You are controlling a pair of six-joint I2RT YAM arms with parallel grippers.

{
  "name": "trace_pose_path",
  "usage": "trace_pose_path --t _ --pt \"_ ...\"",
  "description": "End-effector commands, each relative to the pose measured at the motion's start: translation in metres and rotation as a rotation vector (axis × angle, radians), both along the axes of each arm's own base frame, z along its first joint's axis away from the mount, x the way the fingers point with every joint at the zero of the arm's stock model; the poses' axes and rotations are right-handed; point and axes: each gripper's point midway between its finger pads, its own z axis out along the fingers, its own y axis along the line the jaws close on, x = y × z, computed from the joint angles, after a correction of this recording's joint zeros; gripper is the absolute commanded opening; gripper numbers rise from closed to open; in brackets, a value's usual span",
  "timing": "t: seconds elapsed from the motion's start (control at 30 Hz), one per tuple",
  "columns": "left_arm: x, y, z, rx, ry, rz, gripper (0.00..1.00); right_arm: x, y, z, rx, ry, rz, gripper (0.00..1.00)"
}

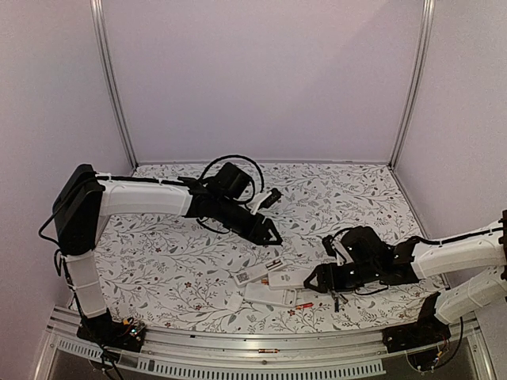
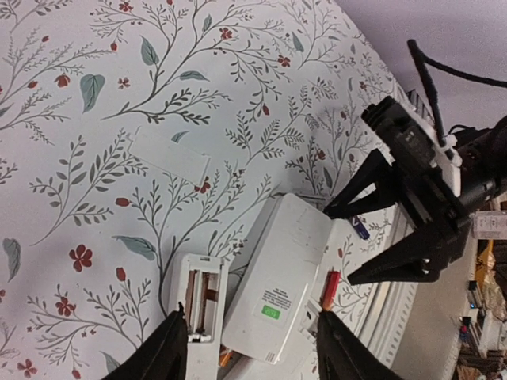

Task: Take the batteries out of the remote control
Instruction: Pick up the remote control from the center of the board.

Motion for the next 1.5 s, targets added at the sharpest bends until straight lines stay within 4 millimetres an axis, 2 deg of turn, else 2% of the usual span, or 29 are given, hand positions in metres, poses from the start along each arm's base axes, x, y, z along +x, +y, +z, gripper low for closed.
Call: trace_pose_path --t 0.0,0.23,0.5,0.7,1.1,1.47 --pt "-0.005 -0.003 0.013 -0.011 -0.022 -0.006 0.55 0.002 0.009 0.004 0.105 0.133 -0.152 0.74" --pt "-0.006 -0.003 0.02 -0.018 -0.036 -0.006 0.55 -0.001 0.009 -0.004 0.214 0.247 -0.282 0.72" --pt "-0.006 -0.003 0.026 -0.025 -0.051 -0.006 0.55 0.009 0.01 -0.005 0.299 0.269 -0.389 0.68" --pt "-0.007 -0.004 0.03 -0.03 -0.063 -0.006 0.55 0.019 0.016 -0.009 0.332 0.28 -0.439 0.58" --pt "-0.007 -0.003 0.038 -0.044 -0.075 -0.007 0.55 0.035 0.005 -0.025 0.348 0.261 -0.585 0.42" --pt "-0.008 -0.004 0.04 -0.05 -0.078 -0.011 0.55 0.055 0.005 -0.021 0.422 0.222 -0.679 0.4"
